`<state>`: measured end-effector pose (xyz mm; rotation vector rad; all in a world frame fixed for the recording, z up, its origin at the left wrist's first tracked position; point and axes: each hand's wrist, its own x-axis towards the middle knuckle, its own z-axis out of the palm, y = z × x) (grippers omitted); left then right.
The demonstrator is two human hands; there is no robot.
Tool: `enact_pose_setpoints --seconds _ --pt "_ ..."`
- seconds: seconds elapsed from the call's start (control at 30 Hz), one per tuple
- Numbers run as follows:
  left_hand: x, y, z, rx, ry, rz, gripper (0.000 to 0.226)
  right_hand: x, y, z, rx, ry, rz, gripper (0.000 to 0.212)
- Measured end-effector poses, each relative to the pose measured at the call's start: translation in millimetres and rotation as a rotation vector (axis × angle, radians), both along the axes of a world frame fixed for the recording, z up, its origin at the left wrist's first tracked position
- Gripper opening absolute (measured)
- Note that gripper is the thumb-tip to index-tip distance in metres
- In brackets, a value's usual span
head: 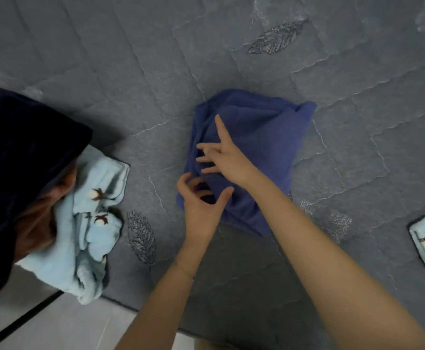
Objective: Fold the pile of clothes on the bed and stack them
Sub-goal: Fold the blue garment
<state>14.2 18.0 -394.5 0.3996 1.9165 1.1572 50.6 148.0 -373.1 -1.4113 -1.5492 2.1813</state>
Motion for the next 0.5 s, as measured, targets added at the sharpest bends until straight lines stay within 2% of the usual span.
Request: enact_pose_setpoints --seconds 0.07,0.13,0.17,0.23,0.3,0.37,0.43,0.5 --pt "1 1 -7 -0.073 0.109 -0.044 0.102 -6 -2 -2 -0.081 0.046 -0.038 0.067" --pt "4 4 -12 -0.118 0.217 -0.123 0.113 -3 -2 -4 0.002 -0.022 -0.091 0.057" --pt "5 5 -14 -0.108 0.283 -0.171 0.109 1 -1 -5 0.097 -0.092 -0.117 0.053" --pt "7 7 -16 -0.054 0.365 -0.224 0.081 16 3 -10 0.307 -0.215 -0.13 0.049" --pt "5 8 -14 -0.025 0.366 -0.172 0.047 33 9 -15 0.475 -0.306 -0.096 0.048" --pt "-1 4 -12 -0.015 0.33 -0.046 0.024 50 15 -22 0.643 -0.422 -0.02 0.049" --pt "-10 -6 -9 -0.022 0.324 0.054 0.019 65 18 -29 0.753 -0.567 0.069 0.054" --pt "-19 -19 -10 -0.075 0.337 0.055 0.021 76 21 -34 0.762 -0.67 0.137 0.06"
